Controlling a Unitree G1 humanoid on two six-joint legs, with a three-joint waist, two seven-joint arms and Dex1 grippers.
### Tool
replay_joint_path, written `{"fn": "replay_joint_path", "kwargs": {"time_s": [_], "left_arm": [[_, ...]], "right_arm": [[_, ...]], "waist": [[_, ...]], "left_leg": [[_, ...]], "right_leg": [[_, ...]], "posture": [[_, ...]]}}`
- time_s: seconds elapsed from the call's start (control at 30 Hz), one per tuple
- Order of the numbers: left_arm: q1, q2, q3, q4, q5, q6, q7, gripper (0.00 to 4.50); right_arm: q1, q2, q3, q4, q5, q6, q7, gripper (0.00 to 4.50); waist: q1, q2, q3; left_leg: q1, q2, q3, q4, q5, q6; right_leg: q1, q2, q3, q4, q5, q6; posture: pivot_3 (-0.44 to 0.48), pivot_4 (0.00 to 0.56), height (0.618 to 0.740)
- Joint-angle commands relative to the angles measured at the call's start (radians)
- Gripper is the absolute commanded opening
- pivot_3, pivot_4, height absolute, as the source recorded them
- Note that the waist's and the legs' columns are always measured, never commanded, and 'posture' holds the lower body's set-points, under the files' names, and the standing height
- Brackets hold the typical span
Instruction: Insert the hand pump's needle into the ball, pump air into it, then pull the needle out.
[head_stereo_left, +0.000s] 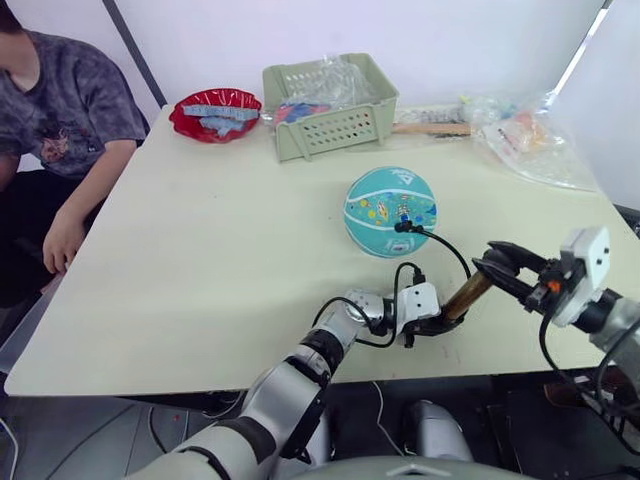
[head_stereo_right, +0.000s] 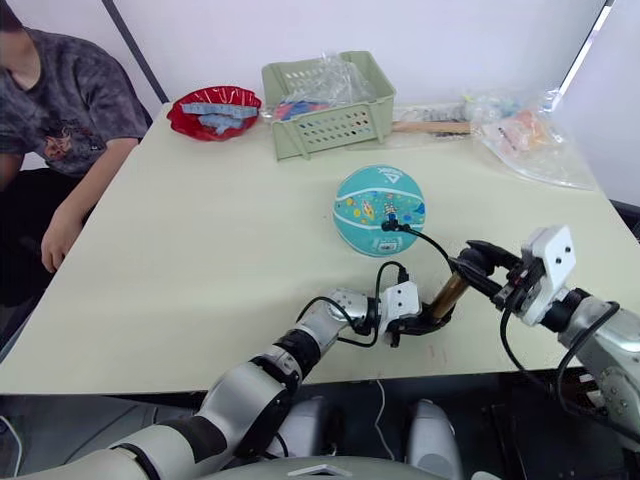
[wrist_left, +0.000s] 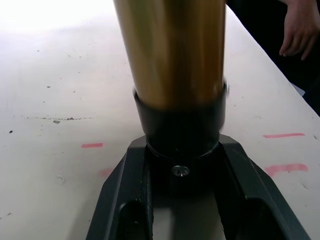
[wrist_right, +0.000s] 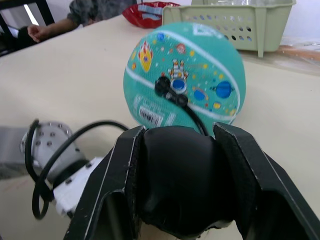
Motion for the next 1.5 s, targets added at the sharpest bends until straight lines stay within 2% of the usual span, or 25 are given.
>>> {"fn": "replay_joint_path", "kwargs": {"time_s": [0.03,0.13,0.23,0.33,0.5,0.77,1.13,1.5], "left_arm": [[0.034,0.012,-0.042,0.050,0.044,0.025,-0.018,1.13],[0.034,0.012,-0.043,0.050,0.044,0.025,-0.018,1.13],[0.033,0.009,-0.043,0.052,0.043,0.026,-0.018,1.13],[0.033,0.008,-0.043,0.053,0.043,0.026,-0.017,1.13],[0.032,0.009,-0.042,0.054,0.044,0.025,-0.016,1.13],[0.033,0.011,-0.042,0.057,0.044,0.026,-0.014,1.13],[0.035,0.013,-0.042,0.060,0.047,0.024,-0.010,1.13],[0.031,0.014,-0.043,0.061,0.048,0.025,-0.010,1.13]], "right_arm": [[-0.095,-0.050,-0.147,-0.049,0.179,0.058,-0.032,1.63],[-0.124,-0.071,-0.187,-0.044,0.242,0.099,-0.049,1.63],[-0.208,-0.146,-0.297,0.013,0.366,0.151,-0.069,1.63],[-0.263,-0.193,-0.343,0.051,0.436,0.183,-0.084,1.63],[-0.332,-0.233,-0.374,0.091,0.503,0.216,-0.118,1.63],[-0.334,-0.240,-0.350,0.056,0.493,0.228,-0.093,1.63],[-0.073,-0.069,-0.139,-0.084,0.125,0.038,-0.023,1.63],[0.118,0.136,0.159,-0.008,-0.222,-0.238,0.006,1.63]], "waist": [[0.000,0.002,0.002],[0.000,0.002,0.002],[0.000,0.004,0.004],[0.000,0.005,0.007],[0.002,0.006,0.008],[0.002,0.007,0.011],[-0.002,0.005,0.008],[-0.002,-0.002,0.000]], "left_leg": [[0.000,0.000,0.000,0.000,0.000,0.000],[0.000,0.000,0.000,0.000,0.000,0.000],[0.000,0.000,0.000,0.000,0.000,0.000],[0.000,-0.001,0.001,0.000,0.000,0.000],[-0.001,-0.001,0.001,0.000,0.000,0.000],[-0.002,-0.001,0.001,0.000,0.000,0.000],[0.001,0.000,0.000,0.000,0.000,0.000],[0.002,0.001,-0.001,0.000,0.000,0.000]], "right_leg": [[0.000,0.000,0.000,0.000,0.000,0.000],[0.000,0.000,0.000,0.000,0.001,0.001],[0.000,0.000,0.000,0.000,0.001,0.001],[0.000,0.000,0.001,0.000,0.001,0.001],[-0.001,0.000,0.000,0.000,0.002,0.004],[-0.001,0.000,0.001,0.000,0.002,0.004],[0.001,0.001,0.001,0.001,0.002,0.004],[0.001,0.006,0.001,0.001,0.002,0.003]], "posture": [[0.000,0.150,0.740],[0.000,0.150,0.740],[0.000,0.150,0.740],[0.000,0.150,0.740],[0.000,0.150,0.740],[0.000,0.150,0.740],[0.000,0.150,0.740],[0.000,0.150,0.740]]}}
